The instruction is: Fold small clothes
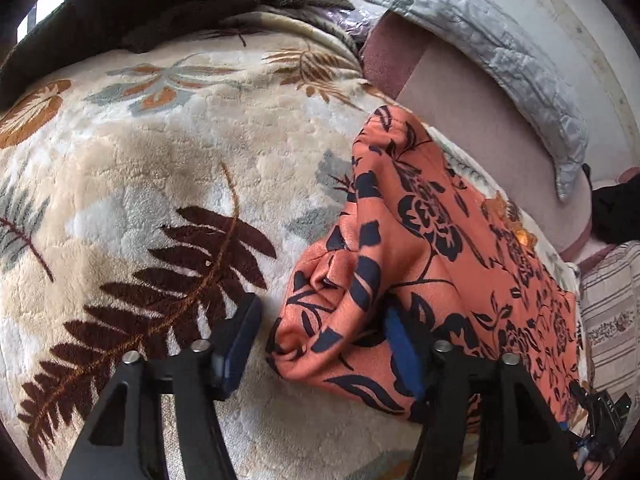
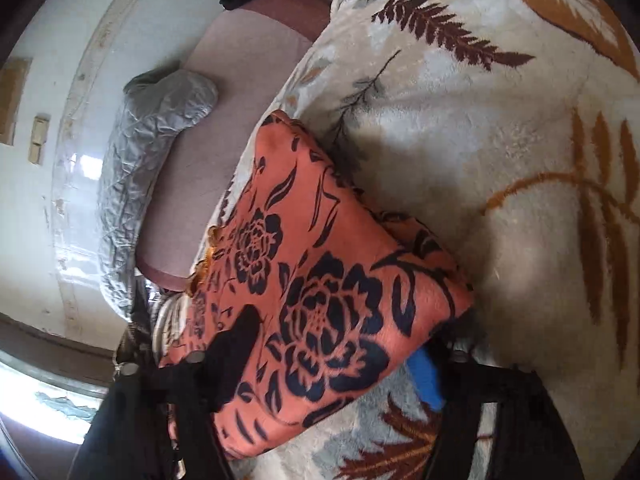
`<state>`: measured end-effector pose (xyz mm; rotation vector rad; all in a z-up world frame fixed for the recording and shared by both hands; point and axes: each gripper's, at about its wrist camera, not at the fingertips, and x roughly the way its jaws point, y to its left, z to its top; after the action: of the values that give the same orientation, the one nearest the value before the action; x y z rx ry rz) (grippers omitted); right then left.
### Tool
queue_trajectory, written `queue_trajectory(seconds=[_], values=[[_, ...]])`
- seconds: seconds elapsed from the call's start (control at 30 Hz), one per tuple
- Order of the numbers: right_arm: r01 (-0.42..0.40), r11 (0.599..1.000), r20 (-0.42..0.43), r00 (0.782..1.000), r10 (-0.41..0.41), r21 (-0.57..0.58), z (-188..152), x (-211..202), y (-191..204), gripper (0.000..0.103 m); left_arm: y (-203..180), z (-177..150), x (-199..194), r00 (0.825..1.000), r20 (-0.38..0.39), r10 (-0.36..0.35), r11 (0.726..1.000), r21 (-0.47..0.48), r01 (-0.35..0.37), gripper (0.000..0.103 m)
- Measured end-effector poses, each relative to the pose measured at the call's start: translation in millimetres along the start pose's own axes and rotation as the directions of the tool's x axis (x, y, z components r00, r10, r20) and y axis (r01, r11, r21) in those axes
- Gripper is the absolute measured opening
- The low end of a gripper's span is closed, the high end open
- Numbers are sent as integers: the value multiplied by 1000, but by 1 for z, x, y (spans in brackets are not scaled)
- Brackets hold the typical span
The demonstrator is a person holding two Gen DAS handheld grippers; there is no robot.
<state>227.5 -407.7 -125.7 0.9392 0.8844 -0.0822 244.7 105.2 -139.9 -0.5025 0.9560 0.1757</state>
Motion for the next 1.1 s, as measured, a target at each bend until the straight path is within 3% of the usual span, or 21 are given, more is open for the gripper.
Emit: queue_trajectory(seconds=[0.03, 0.07, 0.13, 0.3, 0.37, 0.47, 0.57, 0.6, 0.63, 0.67, 0.7, 0.73, 0.77, 0.8, 0.87, 0.93, 1.03, 1.1], values=[[26, 1000, -4, 1000, -26, 4, 2, 7, 0, 18, -9, 2, 4, 1000, -2, 19, 998, 57, -19, 16], [33, 999, -40, 999, -34, -6, 5, 17, 3, 11, -17, 4, 5, 999, -19, 39, 995, 87, -37, 13], [75, 996, -23, 997, -77, -55, 10, 16, 16, 9, -21, 12, -2, 999, -29, 46, 996, 77, -44, 11], [-1, 981, 36, 999, 9, -192, 9, -50, 69, 8, -30, 24, -79, 997, 77, -19, 992, 122, 9, 9], [-9, 975, 54, 998, 22, -221, 3, -77, 79, 8, -27, 16, -112, 994, 106, -42, 991, 133, 27, 9], [-30, 978, 20, 999, 35, -207, -16, -111, 61, 8, -3, -19, -143, 995, 82, -59, 989, 142, 47, 11], [-13, 982, -78, 997, -2, -188, -50, -121, 7, 17, 30, -72, -132, 999, 36, -2, 982, 189, -5, 19], [23, 981, -112, 993, -46, -194, -62, -116, -15, 27, 42, -87, -117, 999, 1, 40, 978, 205, -39, 19], [70, 979, -138, 986, -98, -194, -70, -111, -37, 30, 57, -96, -101, 994, -48, 94, 977, 195, -83, 23], [113, 979, -158, 977, -141, -171, -76, -107, -59, 30, 70, -100, -98, 996, -63, 57, 986, 159, -47, 29], [52, 990, -152, 986, -71, -129, -78, -113, -75, 31, 77, -98, -106, 999, -41, 16, 991, 131, -11, 31], [37, 994, -138, 989, -52, -107, -77, -123, -81, 33, 80, -93, -116, 999, -22, 32, 991, 127, -29, 41], [66, 992, -113, 991, -79, -108, -73, -134, -82, 39, 80, -87, -126, 999, 13, 42, 991, 127, -43, 42], [75, 990, -69, 994, -83, -116, -68, -145, -81, 56, 80, -81, -136, 997, 57, 54, 989, 131, -61, 42], [84, 984, 34, 996, -79, -155, -56, -164, -72, 75, 74, -66, -147, 993, 104, 49, 984, 164, -66, 45], [63, 973, 58, 997, -51, -223, -39, -163, -52, 75, 63, -52, -145, 995, 100, 13, 978, 205, -33, 46], [5, 949, -23, 1000, -13, -316, -7, -127, -17, 75, 41, -29, -122, 997, 57, -47, 960, 279, 30, 46], [47, 918, -44, 997, -69, -393, 10, -93, 5, 75, 32, -14, -101, 998, 43, -56, 957, 287, 42, 46]])
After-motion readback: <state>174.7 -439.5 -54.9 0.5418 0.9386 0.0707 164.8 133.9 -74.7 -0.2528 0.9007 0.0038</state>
